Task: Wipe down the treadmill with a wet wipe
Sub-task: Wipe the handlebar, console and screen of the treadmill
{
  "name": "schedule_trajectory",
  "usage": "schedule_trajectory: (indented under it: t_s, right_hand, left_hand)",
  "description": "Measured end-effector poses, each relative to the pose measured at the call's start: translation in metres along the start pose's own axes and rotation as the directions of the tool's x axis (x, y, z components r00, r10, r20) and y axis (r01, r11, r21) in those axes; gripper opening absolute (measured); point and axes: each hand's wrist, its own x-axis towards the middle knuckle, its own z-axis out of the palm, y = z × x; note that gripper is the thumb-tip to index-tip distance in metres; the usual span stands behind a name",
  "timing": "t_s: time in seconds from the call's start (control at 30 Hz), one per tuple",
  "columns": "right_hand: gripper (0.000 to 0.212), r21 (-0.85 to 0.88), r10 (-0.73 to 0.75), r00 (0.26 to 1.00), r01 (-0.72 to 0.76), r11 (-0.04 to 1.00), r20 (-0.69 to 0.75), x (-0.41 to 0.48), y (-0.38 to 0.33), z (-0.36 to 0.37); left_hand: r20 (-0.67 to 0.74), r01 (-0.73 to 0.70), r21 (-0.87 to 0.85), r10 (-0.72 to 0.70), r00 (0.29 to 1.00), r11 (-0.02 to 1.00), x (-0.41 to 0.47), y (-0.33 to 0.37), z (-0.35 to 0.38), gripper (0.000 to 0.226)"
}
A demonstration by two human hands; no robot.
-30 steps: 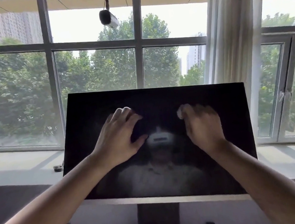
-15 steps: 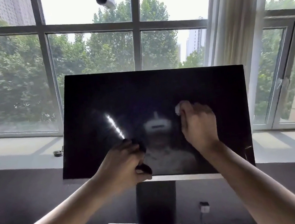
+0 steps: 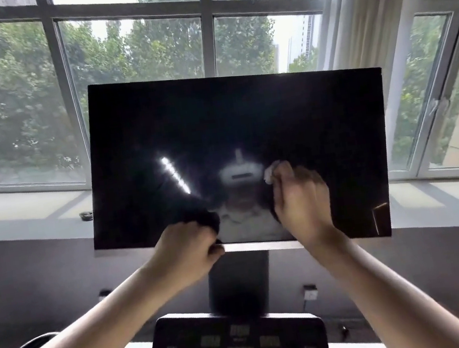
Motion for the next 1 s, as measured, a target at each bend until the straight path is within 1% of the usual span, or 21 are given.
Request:
schedule_trajectory:
  t_s: [0.03,0.1,0.13,0.17,0.2,0.23,0.3,0.33,0.37,0.4,0.43,0.5,0.57,0.63,0.7,0.77,0.8,0.87,0.9,0.97,1.0]
  right_hand:
    - [0.016,0.04,-0.074,0.995,0.072,0.997,0.069,-0.02,-0.01,0.006]
    - [0.016,0.086,-0.288,0.935,0.275,0.957,0.208,-0.061,-0.021,0.008]
    - [0.016,0.087,-0.353,0.901,0.342,0.935,0.252,-0.072,-0.016,0.005]
    - [0.016,0.079,-0.375,0.89,0.368,0.927,0.26,-0.071,-0.006,0.0]
    - [0.015,0.035,-0.348,0.907,0.35,0.936,0.236,-0.062,0.007,-0.005]
    - [0.016,-0.023,-0.28,0.941,0.289,0.957,0.193,-0.048,0.019,-0.01]
    - [0.022,-0.111,-0.095,0.994,0.1,0.989,0.055,-0.015,0.036,-0.017]
    - [0.022,-0.112,-0.011,1.0,0.011,0.994,0.007,-0.005,0.034,-0.018]
    - [0.021,-0.097,0.032,0.999,-0.033,0.995,-0.009,-0.003,0.023,-0.016]
    - [0.017,-0.064,0.026,1.0,-0.025,0.998,0.016,-0.011,0.011,-0.012]
    - [0.012,-0.013,-0.029,0.996,0.03,0.999,0.082,-0.026,-0.004,-0.006]
    - [0.002,0.056,-0.203,0.957,0.195,0.979,0.208,-0.063,-0.02,-0.004]
    - [0.012,0.029,-0.269,0.934,0.27,0.963,0.235,-0.075,-0.01,-0.011]
    - [0.019,-0.049,-0.194,0.959,0.209,0.977,0.208,-0.061,0.012,-0.018]
    - [0.024,-0.112,-0.042,0.986,0.06,0.992,0.163,-0.033,0.032,-0.025]
    - [0.022,-0.11,0.09,0.991,-0.079,0.991,0.103,-0.016,0.034,-0.025]
    - [0.019,-0.09,0.114,0.989,-0.106,0.99,0.094,-0.017,0.027,-0.023]
    - [0.013,-0.016,0.062,0.984,-0.06,0.998,0.168,-0.037,0.003,-0.014]
    - [0.008,0.01,-0.014,0.977,0.013,1.0,0.211,-0.055,-0.007,-0.012]
    - [0.002,0.013,-0.131,0.962,0.132,0.991,0.24,-0.08,-0.01,-0.015]
    - [0.003,0.002,-0.142,0.961,0.146,0.989,0.238,-0.08,-0.002,-0.019]
  left_hand:
    - [0.034,0.013,-0.02,-0.013,0.999,1.0,-0.001,0.001,0.0,0.032]
    - [0.069,0.047,-0.01,-0.046,0.997,0.999,-0.001,0.001,-0.001,0.035]
    - [0.078,0.069,0.01,-0.07,0.995,0.998,-0.001,0.0,0.0,0.039]
    - [0.086,0.096,0.016,-0.097,0.992,0.995,-0.002,-0.002,0.002,0.041]
    - [0.088,0.115,0.0,-0.114,0.99,0.993,-0.003,-0.003,0.005,0.043]
    - [0.085,0.136,-0.02,-0.134,0.987,0.99,-0.005,-0.005,0.009,0.043]
    - [0.059,0.17,-0.052,-0.167,0.984,0.984,-0.007,-0.006,0.012,0.044]
    - [0.054,0.178,-0.059,-0.175,0.983,0.982,-0.007,-0.006,0.013,0.044]
    - [0.056,0.184,-0.064,-0.18,0.982,0.981,-0.008,-0.006,0.014,0.043]
    - [0.056,0.188,-0.077,-0.184,0.981,0.979,-0.008,-0.005,0.014,0.043]
    - [0.049,0.192,-0.094,-0.188,0.981,0.977,-0.009,-0.004,0.013,0.042]
    - [0.027,0.202,-0.102,-0.2,0.979,0.974,-0.01,-0.003,0.011,0.042]
    - [0.044,0.217,-0.084,-0.214,0.976,0.973,-0.01,-0.002,0.009,0.044]
    - [0.065,0.218,-0.079,-0.213,0.975,0.973,-0.01,-0.001,0.008,0.044]
    - [0.094,0.216,-0.069,-0.209,0.973,0.974,-0.009,0.0,0.003,0.043]
    - [0.135,0.218,-0.054,-0.209,0.969,0.975,-0.006,0.001,-0.002,0.041]
    - [0.147,0.212,-0.046,-0.204,0.968,0.976,-0.003,0.003,-0.004,0.04]
    - [0.163,0.197,-0.047,-0.187,0.969,0.979,0.002,0.005,-0.007,0.036]
    - [0.165,0.184,-0.06,-0.172,0.971,0.981,0.005,0.007,-0.008,0.035]
    - [0.152,0.168,-0.062,-0.157,0.976,0.984,0.008,0.007,-0.009,0.036]
    - [0.136,0.169,-0.062,-0.159,0.978,0.984,0.01,0.008,-0.01,0.037]
